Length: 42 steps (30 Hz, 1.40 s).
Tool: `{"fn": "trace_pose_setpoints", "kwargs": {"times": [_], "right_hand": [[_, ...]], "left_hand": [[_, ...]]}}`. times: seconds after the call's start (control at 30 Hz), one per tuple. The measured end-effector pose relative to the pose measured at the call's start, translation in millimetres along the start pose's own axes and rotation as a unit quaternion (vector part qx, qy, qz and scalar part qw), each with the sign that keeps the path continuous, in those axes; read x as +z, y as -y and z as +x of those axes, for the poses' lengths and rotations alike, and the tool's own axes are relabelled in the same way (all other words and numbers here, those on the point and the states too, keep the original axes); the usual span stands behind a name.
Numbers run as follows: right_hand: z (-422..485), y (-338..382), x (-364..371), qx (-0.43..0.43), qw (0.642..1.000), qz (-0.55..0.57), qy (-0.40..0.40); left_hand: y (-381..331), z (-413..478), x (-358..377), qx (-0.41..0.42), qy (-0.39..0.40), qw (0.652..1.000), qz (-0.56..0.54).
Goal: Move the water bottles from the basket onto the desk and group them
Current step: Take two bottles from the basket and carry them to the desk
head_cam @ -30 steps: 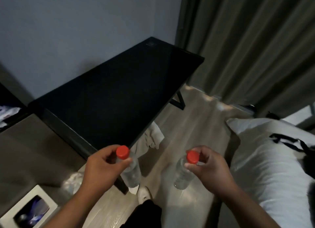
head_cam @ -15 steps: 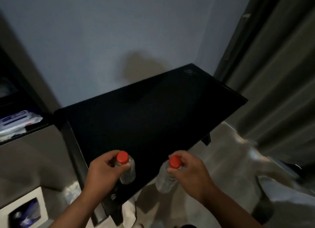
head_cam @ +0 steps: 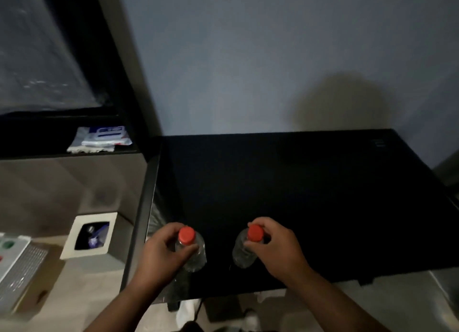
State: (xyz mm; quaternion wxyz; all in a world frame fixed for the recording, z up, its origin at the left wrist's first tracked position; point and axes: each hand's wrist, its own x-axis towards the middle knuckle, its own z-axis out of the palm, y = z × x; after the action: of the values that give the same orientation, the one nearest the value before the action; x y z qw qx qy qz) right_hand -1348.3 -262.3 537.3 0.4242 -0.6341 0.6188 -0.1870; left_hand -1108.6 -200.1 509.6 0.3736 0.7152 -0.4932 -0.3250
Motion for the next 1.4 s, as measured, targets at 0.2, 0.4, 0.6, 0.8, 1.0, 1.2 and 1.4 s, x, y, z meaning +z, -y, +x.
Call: {"fn": "trace_pose_setpoints", "kwargs": {"times": [0.2, 0.4, 0.6, 0.8, 1.0, 1.2, 1.4], "right_hand": [[26, -34, -6, -0.038, 0.987, -0.033, 0.15], [48, -50, 8, -0.032, 0.986, -0.022, 0.16], [90, -32, -1, -0.013, 0.992, 0.018, 0.122], [137, -22, -1, -0.018, 0.997, 0.042, 0.067], [153, -23, 0, -0.004, 0.997, 0.051, 0.062], [146, -28, -8, 0.038, 0.991, 0.017, 0.127], [112, -84, -6, 0.106, 0.968, -0.068, 0.216]], "left_hand": [[30, -16, 22, -0.077, 0.003, 0.997, -0.018], [39, -16, 48, -0.123, -0.042, 0.991, -0.011], [20, 30, 70, -0.125, -0.065, 0.988, -0.061], [7, 101, 85, -0.113, -0.059, 0.987, -0.097], [3, 135, 96, -0.122, -0.058, 0.985, -0.109], [20, 127, 96, -0.19, 0.02, 0.975, -0.109], [50, 61, 83, -0.254, 0.091, 0.962, -0.036]]}}
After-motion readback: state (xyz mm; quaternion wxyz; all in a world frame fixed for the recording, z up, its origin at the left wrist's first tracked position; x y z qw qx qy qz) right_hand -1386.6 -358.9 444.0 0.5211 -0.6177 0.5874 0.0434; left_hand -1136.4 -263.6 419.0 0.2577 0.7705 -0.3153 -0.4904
